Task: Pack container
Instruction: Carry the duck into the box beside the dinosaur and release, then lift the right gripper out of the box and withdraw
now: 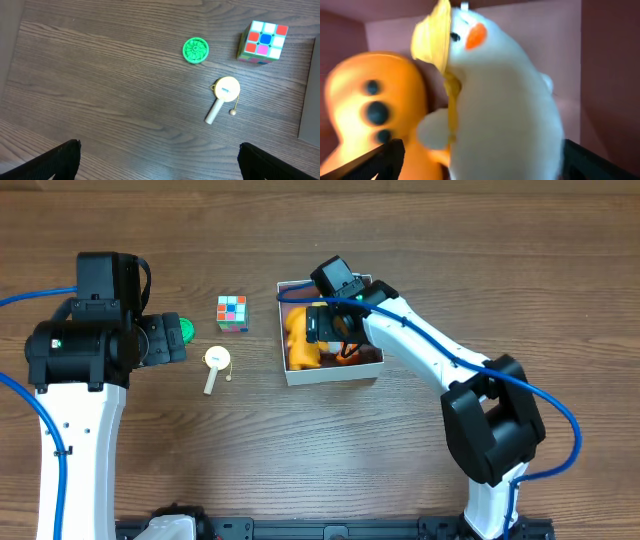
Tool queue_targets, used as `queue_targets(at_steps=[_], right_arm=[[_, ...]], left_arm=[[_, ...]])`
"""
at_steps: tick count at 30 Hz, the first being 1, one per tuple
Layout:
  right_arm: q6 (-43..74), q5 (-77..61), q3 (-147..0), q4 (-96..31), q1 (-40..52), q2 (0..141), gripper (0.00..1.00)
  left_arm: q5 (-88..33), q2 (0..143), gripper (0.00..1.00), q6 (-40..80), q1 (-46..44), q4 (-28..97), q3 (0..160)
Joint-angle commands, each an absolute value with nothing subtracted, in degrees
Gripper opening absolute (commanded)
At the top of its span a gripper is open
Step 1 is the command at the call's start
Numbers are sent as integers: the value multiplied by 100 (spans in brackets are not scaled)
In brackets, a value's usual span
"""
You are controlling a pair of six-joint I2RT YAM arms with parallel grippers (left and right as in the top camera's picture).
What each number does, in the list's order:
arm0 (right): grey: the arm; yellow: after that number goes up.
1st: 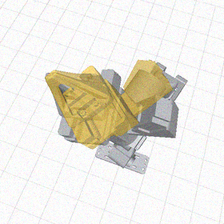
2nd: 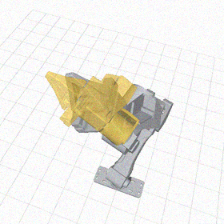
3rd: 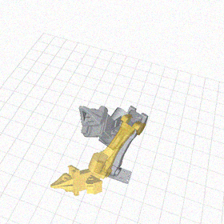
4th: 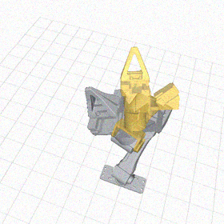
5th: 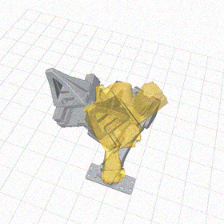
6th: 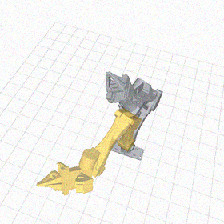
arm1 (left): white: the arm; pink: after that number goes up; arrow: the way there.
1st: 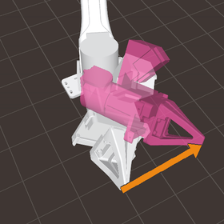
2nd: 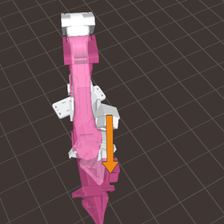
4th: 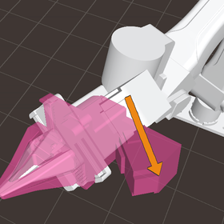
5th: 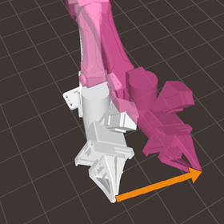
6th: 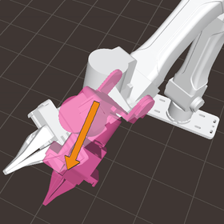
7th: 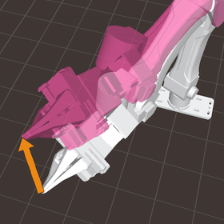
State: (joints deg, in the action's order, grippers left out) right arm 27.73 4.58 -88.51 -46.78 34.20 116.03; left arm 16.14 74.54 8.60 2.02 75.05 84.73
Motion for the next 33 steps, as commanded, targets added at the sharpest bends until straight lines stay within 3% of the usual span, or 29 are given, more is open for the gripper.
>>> queue_targets(at_steps=[1,9,14,19,22,29,33], right_arm=[[2526,565,-9089,-4633,3559,10737,100],[2523,390,-9089,-4960,3487,9546,100],[2528,856,-9089,-5636,2648,8698,100],[2591,443,-9015,-6320,1120,8659,100],[2589,134,-9006,-6530,349,8761,100],[2589,137,-9006,-6654,-163,8779,100],[2589,137,-9006,-6652,-163,8779,100]], left_arm=[[1691,7476,100,902,228,7496,8490],[1691,7476,100,902,228,7496,8490],[1691,7476,100,902,228,7496,8490],[1651,7476,100,913,228,7310,8490],[897,7476,100,1066,228,6886,8490],[-637,7526,100,1031,222,6604,8490],[-657,8009,90,1033,220,6471,8608]])
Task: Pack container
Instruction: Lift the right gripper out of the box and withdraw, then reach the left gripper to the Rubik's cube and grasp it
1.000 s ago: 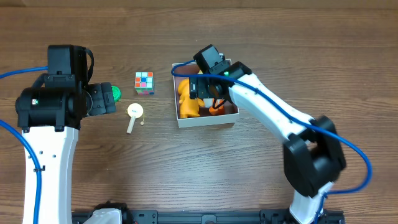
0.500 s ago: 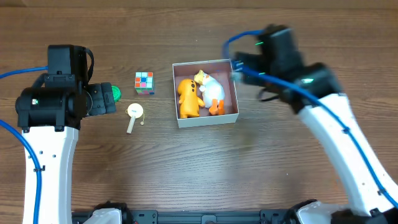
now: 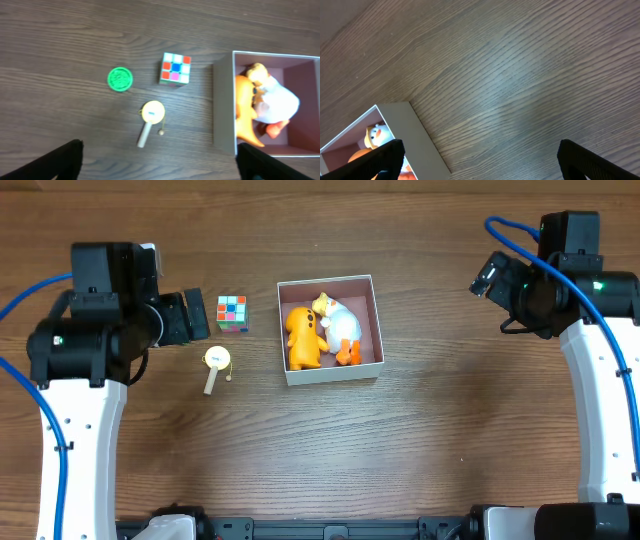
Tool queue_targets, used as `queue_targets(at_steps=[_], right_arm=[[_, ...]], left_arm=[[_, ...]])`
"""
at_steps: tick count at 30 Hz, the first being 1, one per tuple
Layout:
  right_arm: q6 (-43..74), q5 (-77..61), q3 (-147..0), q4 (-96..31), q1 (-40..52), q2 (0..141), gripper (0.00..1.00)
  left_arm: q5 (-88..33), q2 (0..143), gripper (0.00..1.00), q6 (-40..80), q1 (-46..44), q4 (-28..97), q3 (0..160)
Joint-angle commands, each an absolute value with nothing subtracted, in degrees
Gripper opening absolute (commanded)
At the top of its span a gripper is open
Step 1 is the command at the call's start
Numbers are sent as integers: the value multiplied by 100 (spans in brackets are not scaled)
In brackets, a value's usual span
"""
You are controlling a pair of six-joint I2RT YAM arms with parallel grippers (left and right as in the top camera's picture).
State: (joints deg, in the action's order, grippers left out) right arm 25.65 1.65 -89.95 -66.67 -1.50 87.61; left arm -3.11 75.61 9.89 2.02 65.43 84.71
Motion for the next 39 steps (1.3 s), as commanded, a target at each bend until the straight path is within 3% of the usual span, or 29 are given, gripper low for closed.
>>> queue_targets(at_steps=[1,7,10,16,27,33,39], right_arm=[[2589,137,-9006,-6652,-163,8779,100],[2589,137,-9006,-6652,-163,8779,100],[2589,137,-9006,-6652,-163,8779,100],[2589,137,-9006,-6652,-163,8779,100],[2589,137,-9006,-6652,-163,8779,100],[2589,137,-9006,-6652,-163,8779,100],[2589,137,-9006,-6652,-163,8779,100]], left_arm=[[-716,8189,87,1024,198,6499,8696],[-867,9845,84,462,-252,6792,9854],[-768,10521,96,276,-585,6663,10057],[-213,11456,87,794,-753,6442,10057],[548,12291,92,777,-753,6112,10055],[486,12739,81,794,-753,6062,10055],[493,12739,48,792,-753,5957,10057]])
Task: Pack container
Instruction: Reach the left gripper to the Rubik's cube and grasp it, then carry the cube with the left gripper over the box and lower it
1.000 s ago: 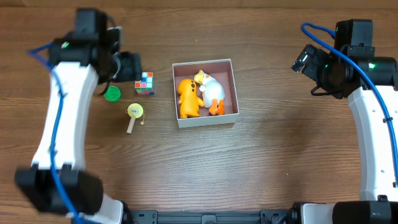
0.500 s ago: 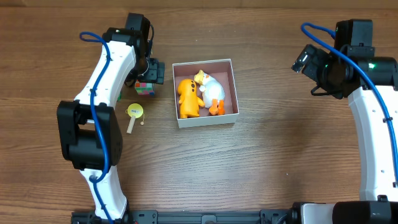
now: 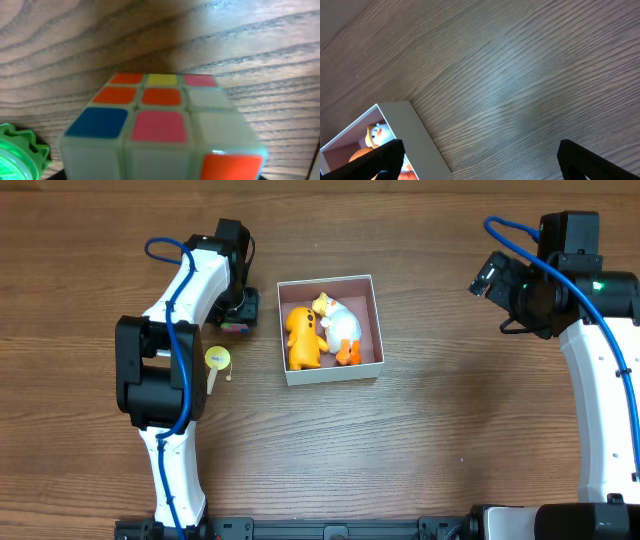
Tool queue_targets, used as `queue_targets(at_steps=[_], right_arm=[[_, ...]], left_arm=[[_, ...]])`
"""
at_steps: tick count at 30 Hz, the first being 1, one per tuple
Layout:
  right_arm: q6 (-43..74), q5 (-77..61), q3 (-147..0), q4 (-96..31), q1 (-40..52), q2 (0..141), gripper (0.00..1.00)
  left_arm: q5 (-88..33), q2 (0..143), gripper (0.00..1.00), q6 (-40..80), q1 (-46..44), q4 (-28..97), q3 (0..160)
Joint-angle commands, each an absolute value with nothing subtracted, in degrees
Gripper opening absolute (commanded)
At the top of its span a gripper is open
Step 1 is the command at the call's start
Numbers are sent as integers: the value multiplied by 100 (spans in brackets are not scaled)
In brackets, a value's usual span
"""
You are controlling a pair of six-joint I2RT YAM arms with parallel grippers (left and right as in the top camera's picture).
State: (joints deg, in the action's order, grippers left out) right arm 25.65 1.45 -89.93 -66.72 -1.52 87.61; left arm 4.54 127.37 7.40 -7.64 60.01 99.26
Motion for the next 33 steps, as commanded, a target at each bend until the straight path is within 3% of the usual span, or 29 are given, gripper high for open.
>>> queue_targets(at_steps=[1,6,15,22,25,29,33], right_arm=[[2589,137,-9006,-6652,-163,8779,100],[2589,137,-9006,-6652,-163,8779,100],[2589,137,-9006,-6652,-163,8779,100],[2589,137,-9006,-6652,-163,8779,100],[2589,137,-9006,-6652,-163,8779,100],[2589,137,-9006,-6652,-163,8779,100],[2589,137,-9006,-6652,-163,8779,100]], left_arm=[[493,12737,44,792,-753,5953,10062],[484,12726,31,794,-753,6394,10372],[-331,12370,16,1273,-908,9150,12945],[-296,11469,15,1949,-1673,9682,13093],[307,11268,23,2641,-2434,9609,13091],[646,11358,31,3284,-3365,8794,12438],[639,11432,29,3879,-3688,7975,11437]])
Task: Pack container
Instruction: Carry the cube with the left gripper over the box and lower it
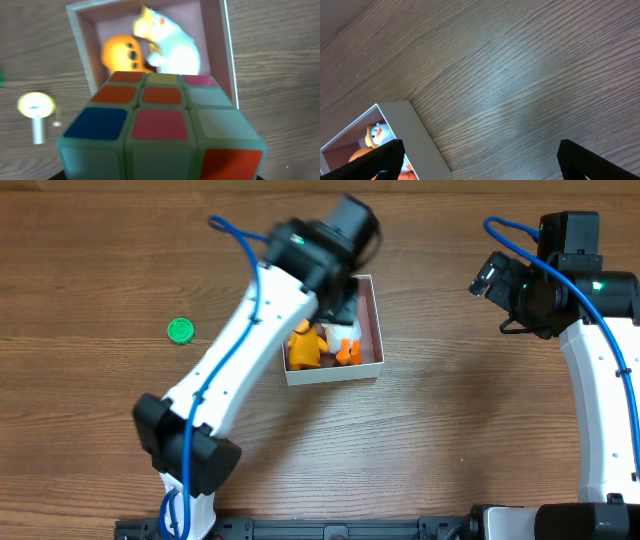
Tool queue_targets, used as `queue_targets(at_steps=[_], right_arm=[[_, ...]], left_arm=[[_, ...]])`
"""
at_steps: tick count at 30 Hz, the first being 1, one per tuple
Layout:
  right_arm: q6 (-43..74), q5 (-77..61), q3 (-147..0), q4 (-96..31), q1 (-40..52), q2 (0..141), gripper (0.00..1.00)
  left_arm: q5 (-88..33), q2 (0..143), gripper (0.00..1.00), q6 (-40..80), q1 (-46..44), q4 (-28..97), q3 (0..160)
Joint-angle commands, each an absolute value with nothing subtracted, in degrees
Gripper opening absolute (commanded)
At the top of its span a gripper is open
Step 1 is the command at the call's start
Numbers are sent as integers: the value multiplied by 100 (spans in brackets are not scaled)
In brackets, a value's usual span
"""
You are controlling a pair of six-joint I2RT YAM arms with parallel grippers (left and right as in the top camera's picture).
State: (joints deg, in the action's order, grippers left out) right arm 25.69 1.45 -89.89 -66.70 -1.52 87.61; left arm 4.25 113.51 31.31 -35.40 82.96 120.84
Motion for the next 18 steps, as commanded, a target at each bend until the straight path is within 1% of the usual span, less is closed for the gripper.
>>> queue_targets(at_steps=[1,5,10,12,13,14,18], right_arm=[[2589,137,-9006,-6652,-163,8779,100],[2589,137,-9006,-6652,-163,8779,100],[2589,137,-9006,-6652,-163,8779,100],[2589,137,-9006,-6652,-163,8779,100],[2589,137,-9006,-6652,-163,8779,100],[2589,137,-9006,-6652,-163,8779,100],[2589,137,-9006,-6652,-163,8779,100]], left_arm=[[639,11432,28,4029,-3715,7784,11144],[639,11432,29,4202,-3715,7448,10449],[812,11432,30,4259,-3708,7290,10169],[958,11432,33,4381,-3710,7310,10125],[963,11432,41,4532,-3708,7303,10036],[961,11432,43,4633,-3710,7299,9968],[860,11432,45,4847,-3710,6978,9332]])
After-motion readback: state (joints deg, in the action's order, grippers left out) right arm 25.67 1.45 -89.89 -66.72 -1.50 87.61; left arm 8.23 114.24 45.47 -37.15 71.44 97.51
